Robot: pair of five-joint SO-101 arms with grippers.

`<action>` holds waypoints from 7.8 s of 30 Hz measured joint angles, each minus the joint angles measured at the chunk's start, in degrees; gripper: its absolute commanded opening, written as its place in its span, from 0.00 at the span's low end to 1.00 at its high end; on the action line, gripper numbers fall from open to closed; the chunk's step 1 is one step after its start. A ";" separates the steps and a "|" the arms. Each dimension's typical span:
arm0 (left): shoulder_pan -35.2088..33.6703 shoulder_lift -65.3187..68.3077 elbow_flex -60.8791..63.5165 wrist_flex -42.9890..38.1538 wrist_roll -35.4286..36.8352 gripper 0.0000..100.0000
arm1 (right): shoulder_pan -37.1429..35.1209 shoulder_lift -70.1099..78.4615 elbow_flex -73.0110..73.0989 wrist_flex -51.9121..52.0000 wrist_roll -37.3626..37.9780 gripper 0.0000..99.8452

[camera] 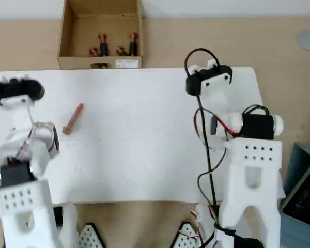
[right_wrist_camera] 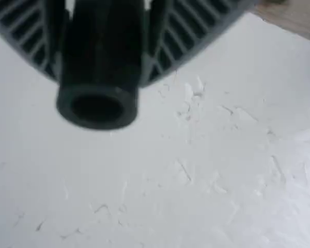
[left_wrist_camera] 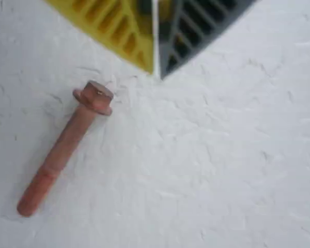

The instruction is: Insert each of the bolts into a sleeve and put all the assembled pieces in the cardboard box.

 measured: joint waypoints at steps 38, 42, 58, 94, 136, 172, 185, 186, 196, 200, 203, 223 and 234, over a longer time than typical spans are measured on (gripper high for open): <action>6.51 77.45 -56.70 26.99 -23.03 0.09 | 0.00 -0.18 4.66 -4.75 0.00 0.01; 6.51 77.63 -56.70 24.79 -23.03 0.09 | 0.00 -0.18 4.66 -4.75 0.00 0.01; 6.68 89.93 -61.71 23.65 -23.30 0.00 | 0.00 -0.18 4.66 -4.75 0.00 0.01; 4.75 67.34 -69.98 36.84 18.46 0.00 | 0.00 -0.18 4.66 -4.31 0.00 0.01; -0.09 65.32 -56.62 36.84 87.38 0.18 | 0.00 -0.18 4.66 -4.13 0.00 0.01; -0.09 65.32 -57.05 36.84 -17.32 0.18 | 0.00 -0.18 4.66 -4.13 0.00 0.01; -0.09 65.32 -57.05 36.84 -52.13 0.18 | 0.00 -0.26 6.77 -4.13 0.00 0.01; -0.09 65.32 -57.05 36.84 -54.33 0.18 | 0.00 -0.26 7.03 -4.13 0.00 0.01; -2.11 72.70 -55.74 36.84 -68.40 0.15 | 0.00 -0.26 7.47 -4.13 1.93 0.01; -2.20 76.22 -58.20 36.84 -71.21 0.14 | 0.00 -0.26 7.47 -4.13 1.93 0.01; -2.20 79.30 -60.22 36.84 -72.35 0.14 | 0.00 -0.26 7.47 -4.13 1.93 0.01; -1.32 96.70 -72.35 36.92 -72.62 0.13 | 0.00 -0.26 7.47 -4.13 1.93 0.01; 0.26 98.37 -73.05 37.19 -72.62 0.00 | 0.00 -0.26 7.47 -4.13 1.93 0.01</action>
